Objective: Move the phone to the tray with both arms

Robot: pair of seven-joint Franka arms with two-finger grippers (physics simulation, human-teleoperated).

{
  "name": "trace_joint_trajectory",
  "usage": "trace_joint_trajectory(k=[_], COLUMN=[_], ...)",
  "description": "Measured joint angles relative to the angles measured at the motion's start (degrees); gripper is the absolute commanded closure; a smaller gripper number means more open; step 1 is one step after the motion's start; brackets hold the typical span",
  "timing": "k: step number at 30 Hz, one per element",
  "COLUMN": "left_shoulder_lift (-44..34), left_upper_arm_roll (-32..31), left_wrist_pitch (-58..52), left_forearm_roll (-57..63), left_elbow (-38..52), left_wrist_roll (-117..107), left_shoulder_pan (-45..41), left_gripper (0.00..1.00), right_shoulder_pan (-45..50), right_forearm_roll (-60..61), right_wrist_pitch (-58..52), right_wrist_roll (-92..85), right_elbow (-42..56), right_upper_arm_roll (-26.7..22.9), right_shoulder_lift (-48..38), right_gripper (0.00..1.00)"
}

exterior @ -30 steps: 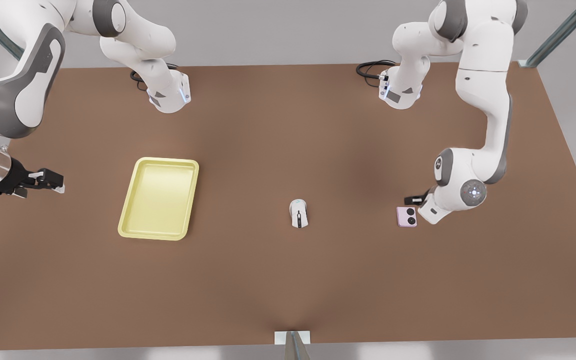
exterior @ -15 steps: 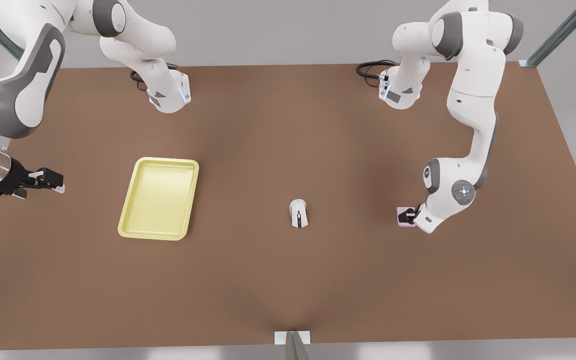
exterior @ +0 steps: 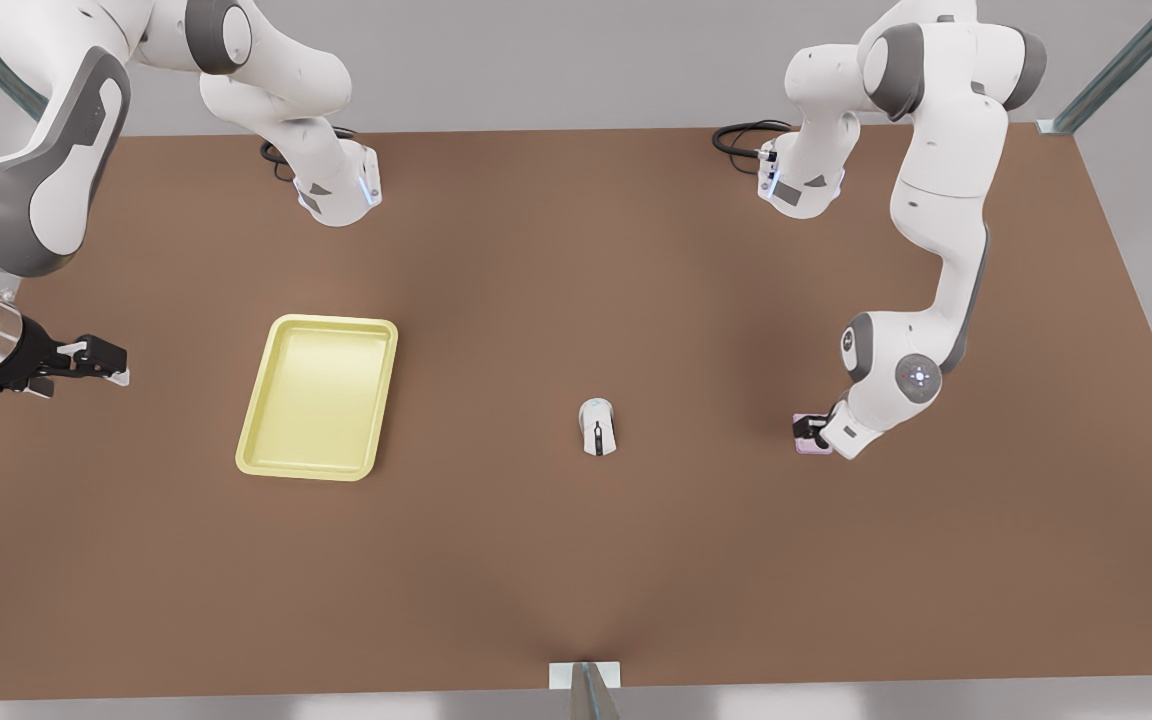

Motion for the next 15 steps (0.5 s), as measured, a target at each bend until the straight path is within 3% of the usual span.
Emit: trace_joint_trajectory(k=[12,15], left_shoulder_lift=[1.3,1.3], left_upper_arm_roll=[0.0,0.0], left_wrist_pitch=[0.7,0.5], left_forearm_roll=[0.0,0.0], left_elbow=[-0.5,-0.5], left_wrist_roll=[1.1,1.3], left_shoulder_pan=[-0.2,-0.2], left_gripper=[0.00,0.14], right_shoulder_pan=[0.0,0.0], right_forearm_roll=[0.0,0.0], right_wrist_pitch=[0.0,0.0], right_wrist_roll=[-0.3,-0.3], right_elbow=[0.0,0.0], right_upper_arm_roll=[0.0,0.0], right_shoulder_lift=[0.0,0.0], right_gripper=[0.00,0.00])
